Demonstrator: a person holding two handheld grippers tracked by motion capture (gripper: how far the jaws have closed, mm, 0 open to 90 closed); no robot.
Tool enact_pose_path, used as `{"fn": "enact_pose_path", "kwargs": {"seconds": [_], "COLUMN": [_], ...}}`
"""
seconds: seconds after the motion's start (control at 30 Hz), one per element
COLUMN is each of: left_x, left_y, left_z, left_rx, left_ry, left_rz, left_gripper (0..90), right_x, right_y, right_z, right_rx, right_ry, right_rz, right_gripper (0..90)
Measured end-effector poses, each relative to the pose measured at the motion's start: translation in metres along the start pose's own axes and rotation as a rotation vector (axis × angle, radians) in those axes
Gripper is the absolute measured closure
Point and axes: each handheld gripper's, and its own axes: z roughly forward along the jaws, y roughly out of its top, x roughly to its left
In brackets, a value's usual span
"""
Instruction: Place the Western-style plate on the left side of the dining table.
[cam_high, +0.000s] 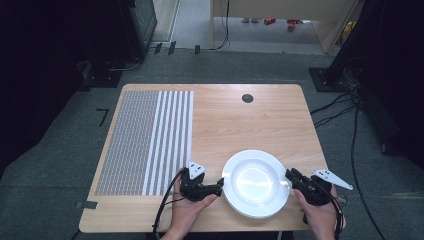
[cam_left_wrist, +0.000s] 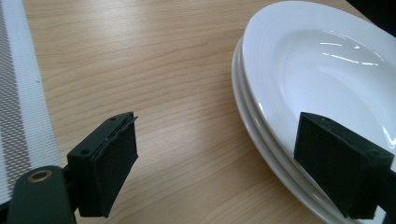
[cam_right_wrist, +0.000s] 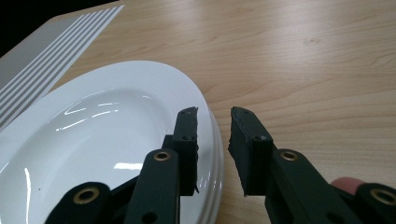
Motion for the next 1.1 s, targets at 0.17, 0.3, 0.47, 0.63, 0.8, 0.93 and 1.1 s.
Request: {"fn": "enact_pose_path", "kwargs": {"seconds": [0.17, 0.3, 0.47, 0.63, 0.8, 0.93, 1.1], "left_x": [-0.007, -0.012, -0.014, -0.016, -0.019, -0.019, -0.019], "left_y": [-0.004, -0.006, -0.007, -0.009, -0.01, -0.01, -0.01], "left_z": [0.003, 0.005, 0.007, 0.009, 0.011, 0.011, 0.012], "left_rx": [-0.003, -0.007, -0.008, -0.002, 0.004, 0.003, -0.005], "left_ry": [-0.033, -0.077, -0.121, -0.173, -0.186, -0.18, -0.176], "left_rz": [0.003, 0.011, 0.009, 0.007, 0.01, 0.009, 0.016], "left_gripper": [15.8, 26.4, 37.3, 45.1, 45.7, 46.0, 46.9], "right_x": [-0.001, -0.005, -0.009, -0.01, -0.012, -0.013, -0.016], "right_y": [-0.002, -0.002, -0.004, -0.005, -0.006, -0.006, -0.006], "right_z": [0.001, 0.0, 0.0, 0.0, 0.0, -0.001, -0.002], "right_rx": [0.01, 0.012, 0.034, 0.039, 0.037, 0.036, 0.044], "right_ry": [0.027, 0.066, 0.084, 0.085, 0.1, 0.104, 0.125], "right_rz": [0.008, 0.069, 0.126, 0.163, 0.215, 0.232, 0.262], "right_gripper": [74.2, 78.2, 80.9, 82.1, 82.6, 83.3, 84.0]}}
